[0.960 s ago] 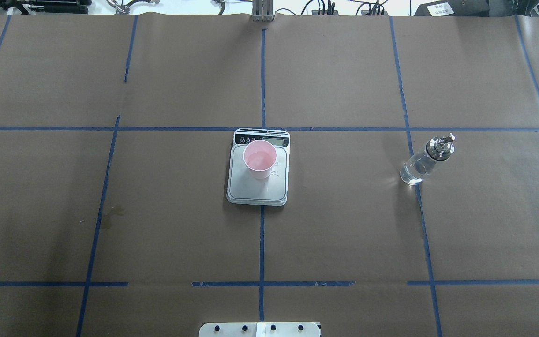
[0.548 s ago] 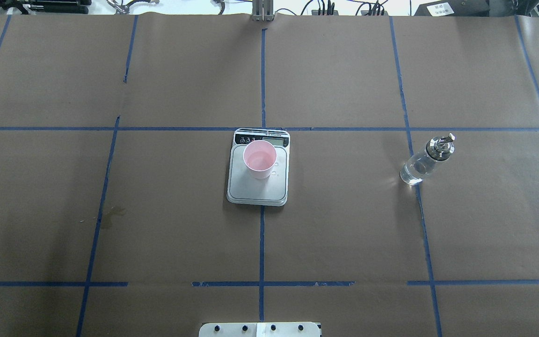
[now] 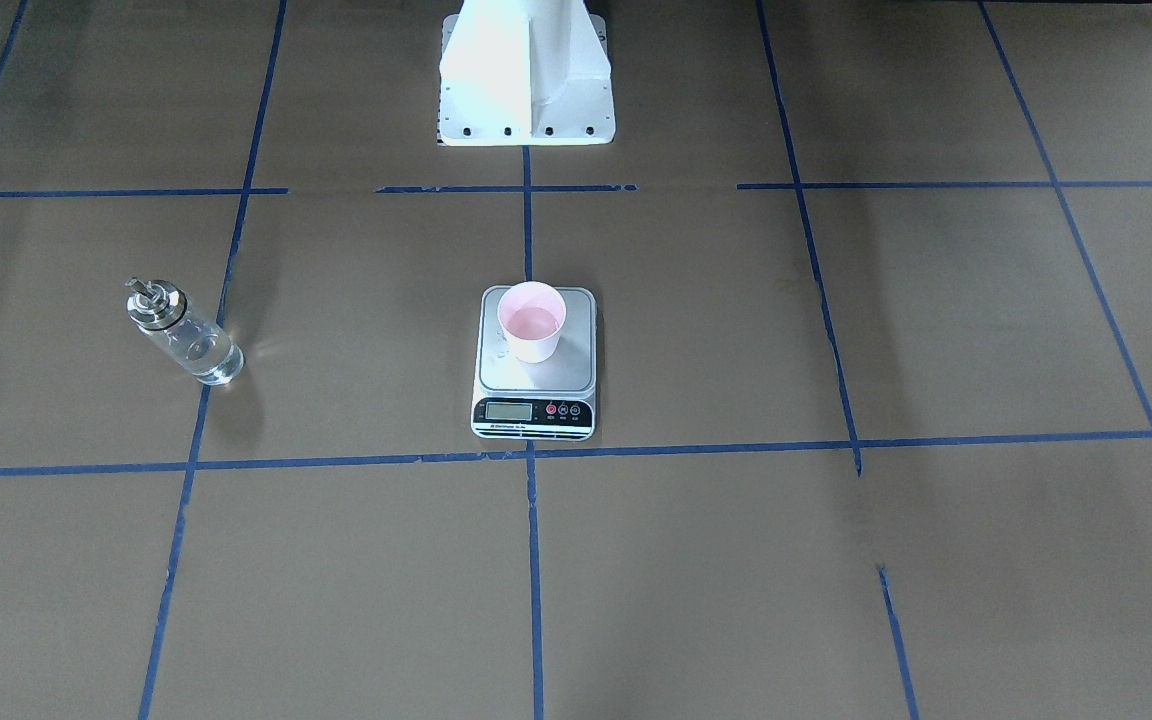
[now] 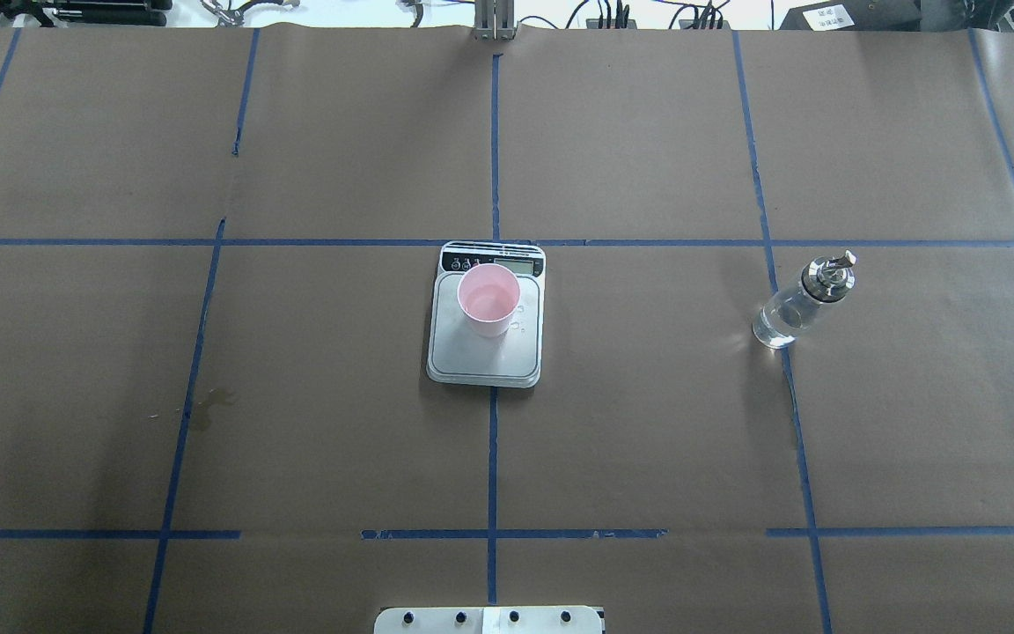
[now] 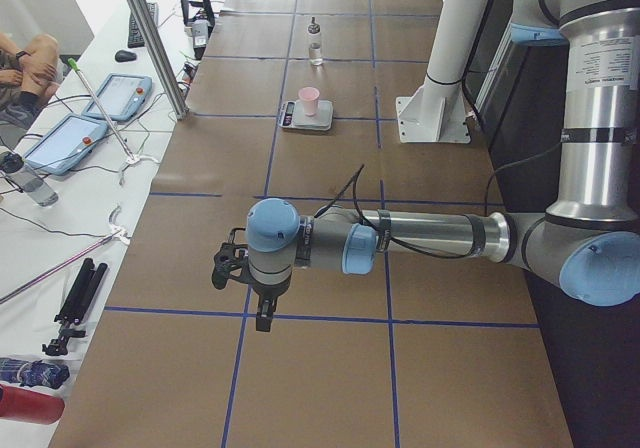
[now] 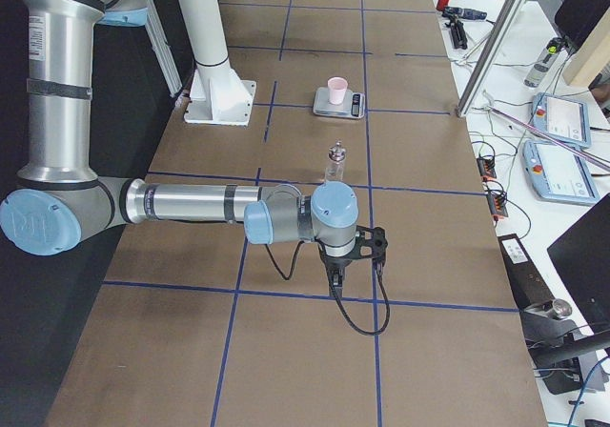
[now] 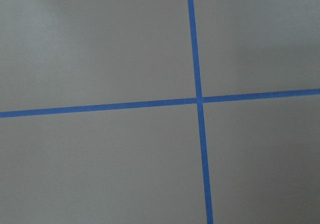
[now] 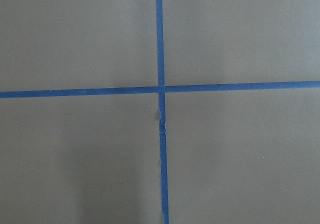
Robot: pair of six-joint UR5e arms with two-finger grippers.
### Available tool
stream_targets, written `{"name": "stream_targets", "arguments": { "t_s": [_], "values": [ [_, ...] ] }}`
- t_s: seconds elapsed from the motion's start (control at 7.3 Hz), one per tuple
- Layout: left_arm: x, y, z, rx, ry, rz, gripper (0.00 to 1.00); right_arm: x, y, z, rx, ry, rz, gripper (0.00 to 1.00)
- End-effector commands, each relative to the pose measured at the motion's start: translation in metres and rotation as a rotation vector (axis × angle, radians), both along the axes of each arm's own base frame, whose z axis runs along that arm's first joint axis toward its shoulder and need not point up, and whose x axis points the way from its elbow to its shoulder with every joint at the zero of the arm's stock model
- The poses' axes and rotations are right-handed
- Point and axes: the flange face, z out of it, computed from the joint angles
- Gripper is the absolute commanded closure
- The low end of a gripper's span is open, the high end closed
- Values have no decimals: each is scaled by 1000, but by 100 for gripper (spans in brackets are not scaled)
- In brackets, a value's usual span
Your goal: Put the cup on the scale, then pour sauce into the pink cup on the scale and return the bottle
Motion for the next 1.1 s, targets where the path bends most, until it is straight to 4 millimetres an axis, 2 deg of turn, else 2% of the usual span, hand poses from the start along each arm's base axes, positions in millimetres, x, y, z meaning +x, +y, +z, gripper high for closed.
{"name": "stream_targets", "arguments": {
  "t_s": [0.0, 0.41, 0.96],
  "values": [
    [-1, 0, -1, 2, 0, -2, 0, 0, 0, 0, -2, -1, 1, 0],
    [-1, 0, -1, 1, 2, -3, 0, -1, 0, 8, -14, 1, -2, 0],
    [-1, -1, -4, 7, 0, -3, 0, -2, -1, 6, -12, -2, -3, 0]
  ]
}}
